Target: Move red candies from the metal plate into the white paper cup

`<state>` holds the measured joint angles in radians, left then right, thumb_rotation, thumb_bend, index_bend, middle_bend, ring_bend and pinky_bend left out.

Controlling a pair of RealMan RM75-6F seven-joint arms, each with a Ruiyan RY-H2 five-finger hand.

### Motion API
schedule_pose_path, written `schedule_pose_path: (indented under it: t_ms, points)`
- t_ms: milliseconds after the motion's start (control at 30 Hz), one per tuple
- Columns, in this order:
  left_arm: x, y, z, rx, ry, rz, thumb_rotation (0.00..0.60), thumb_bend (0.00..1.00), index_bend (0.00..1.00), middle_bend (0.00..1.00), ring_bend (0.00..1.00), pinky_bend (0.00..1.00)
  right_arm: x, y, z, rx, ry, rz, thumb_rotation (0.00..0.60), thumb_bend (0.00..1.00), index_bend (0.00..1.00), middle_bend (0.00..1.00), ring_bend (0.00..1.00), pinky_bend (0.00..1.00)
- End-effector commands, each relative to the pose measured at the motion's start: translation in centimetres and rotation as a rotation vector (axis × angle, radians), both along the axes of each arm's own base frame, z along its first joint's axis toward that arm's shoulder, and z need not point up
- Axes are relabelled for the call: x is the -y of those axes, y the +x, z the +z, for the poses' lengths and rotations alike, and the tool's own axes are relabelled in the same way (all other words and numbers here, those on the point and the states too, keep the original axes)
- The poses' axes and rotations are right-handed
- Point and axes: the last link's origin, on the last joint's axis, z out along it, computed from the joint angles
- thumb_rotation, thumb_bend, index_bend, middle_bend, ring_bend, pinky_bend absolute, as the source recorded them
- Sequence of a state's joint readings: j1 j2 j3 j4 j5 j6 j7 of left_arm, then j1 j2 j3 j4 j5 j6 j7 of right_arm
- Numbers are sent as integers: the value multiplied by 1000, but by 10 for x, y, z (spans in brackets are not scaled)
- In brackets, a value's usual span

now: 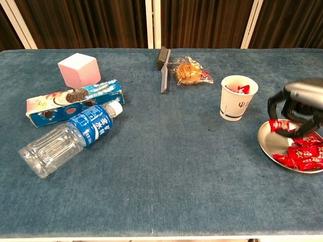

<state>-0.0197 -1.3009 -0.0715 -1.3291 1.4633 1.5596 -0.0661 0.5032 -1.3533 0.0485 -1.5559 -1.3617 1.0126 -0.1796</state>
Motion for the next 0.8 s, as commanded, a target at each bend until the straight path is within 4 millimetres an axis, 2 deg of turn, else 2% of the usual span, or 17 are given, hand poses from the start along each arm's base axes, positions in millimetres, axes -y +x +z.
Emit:
schedule_pose_path:
  t_ms: [33,200,367,567,800]
  points:
    - [-1,1,0,-1,-1,-5,600,3,90,87,0,0,17,22,20,64,-53,38,600,515,640,925,1000,1000]
    - [0,2,0,-3,0,-2,600,3,90,87,0,0,49,48,33,97,-94,75,600,515,637,925,1000,1000]
    - [-1,4,0,-5,-2,1,600,3,90,87,0,0,74,62,19,78,-63,68,600,515,622,925,1000,1000]
    - [-2,4,0,-10,-7,9,600,3,90,87,0,0,81,67,-3,60,-20,73,600,515,584,925,1000,1000]
    - [-3,4,0,-13,-9,11,600,3,90,87,0,0,77,63,-5,53,-17,75,600,515,479,925,1000,1000]
